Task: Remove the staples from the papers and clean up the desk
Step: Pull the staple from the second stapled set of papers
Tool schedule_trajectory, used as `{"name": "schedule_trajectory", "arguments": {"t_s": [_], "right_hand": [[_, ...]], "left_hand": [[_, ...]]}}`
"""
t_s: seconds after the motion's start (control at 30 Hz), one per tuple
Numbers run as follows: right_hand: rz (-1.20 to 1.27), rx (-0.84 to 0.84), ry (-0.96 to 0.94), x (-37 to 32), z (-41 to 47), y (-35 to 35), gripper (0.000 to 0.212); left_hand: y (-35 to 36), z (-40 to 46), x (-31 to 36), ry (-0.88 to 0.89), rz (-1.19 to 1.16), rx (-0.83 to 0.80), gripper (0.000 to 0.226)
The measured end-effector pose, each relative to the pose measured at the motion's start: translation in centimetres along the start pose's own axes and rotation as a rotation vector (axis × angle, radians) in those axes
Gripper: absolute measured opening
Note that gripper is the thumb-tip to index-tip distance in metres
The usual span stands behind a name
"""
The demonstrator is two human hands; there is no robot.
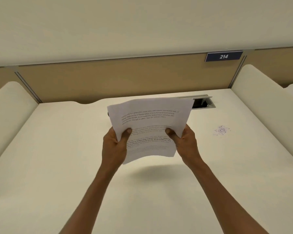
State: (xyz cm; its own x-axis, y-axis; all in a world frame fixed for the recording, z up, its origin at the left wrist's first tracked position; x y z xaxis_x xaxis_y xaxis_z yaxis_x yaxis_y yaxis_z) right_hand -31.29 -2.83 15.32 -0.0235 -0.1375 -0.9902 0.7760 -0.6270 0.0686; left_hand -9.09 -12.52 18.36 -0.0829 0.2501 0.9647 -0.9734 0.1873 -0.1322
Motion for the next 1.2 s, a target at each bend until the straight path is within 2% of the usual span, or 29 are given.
{"name": "schedule_trajectory", "arguments": {"t_s": [0.07,0.23,0.4,0.57,0.63,0.73,0.8,0.83,0.87,0.9,0.97,1.0,1.1,1.2], "right_hand": [[-0.022,0.009,0.007,1.4,-0.8,-0.6,0.022],[-0.058,-0.004,0.171,6.6,-3.1,-0.8,0.032],[-0.07,-0.011,0.192,7.3,-2.7,-0.8,0.029],[-0.144,-0.056,0.27,9.6,-3.1,-0.6,0.029],[-0.176,-0.025,0.277,9.5,-2.5,-1.2,0.03],[-0.199,0.117,0.32,9.6,-2.1,-2.7,0.058],[0.016,0.22,0.417,10.2,-2.3,-3.1,0.089],[0.18,0.227,0.473,10.7,-2.5,-2.8,0.097],[0.325,0.186,0.518,10.9,-2.6,-2.1,0.093],[0.42,0.114,0.523,10.5,-2.7,-1.2,0.078],[0.449,-0.014,0.476,8.9,-2.6,0.4,0.047],[0.434,-0.025,0.445,8.3,-2.5,0.7,0.041],[0.371,0.026,0.404,7.7,-1.6,0.1,0.038],[0.262,0.021,0.408,8.0,-0.8,-1.9,0.043]], "left_hand": [[0.3,-0.9,-1.5,-0.025,0.01,0.013,0.007],[0.7,-3.6,-7.1,-0.249,-0.038,0.013,0.02],[0.8,-3.5,-7.9,-0.272,-0.043,0.016,0.019],[1.4,-3.4,-9.3,-0.269,0.062,-0.02,0.014],[1.3,-3.1,-9.2,-0.298,-0.016,0.0,0.014],[1.3,-2.7,-9.0,-0.374,-0.221,0.043,0.024],[1.8,-2.7,-9.4,-0.476,-0.342,0.099,0.02],[2.2,-2.8,-9.7,-0.542,-0.385,0.13,0.014],[2.6,-2.9,-10.2,-0.603,-0.411,0.159,0.017],[3.2,-3.1,-10.3,-0.66,-0.443,0.171,0.02],[4.6,-3.4,-10.3,-0.731,-0.54,0.164,0.018],[5.1,-3.7,-10.3,-0.756,-0.583,0.167,0.025],[5.3,-3.6,-11.5,-0.796,-0.723,0.189,0.047],[2.1,-1.4,-12.7,-0.725,-0.828,0.204,0.051]]}}
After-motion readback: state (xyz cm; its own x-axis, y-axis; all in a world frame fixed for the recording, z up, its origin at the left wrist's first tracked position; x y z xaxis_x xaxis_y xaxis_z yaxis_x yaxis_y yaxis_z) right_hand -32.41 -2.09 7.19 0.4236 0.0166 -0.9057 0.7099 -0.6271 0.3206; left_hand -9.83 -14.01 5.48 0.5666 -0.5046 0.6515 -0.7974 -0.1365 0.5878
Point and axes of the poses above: each hand's wrist, its own z-axis towards the middle knuckle, its own y-axis out of the palm, x = y × z, the point moved 7 cm from there along z, towards the middle knuckle, and after that the axes turned 4 degrees about x, right-handed, at the moved point
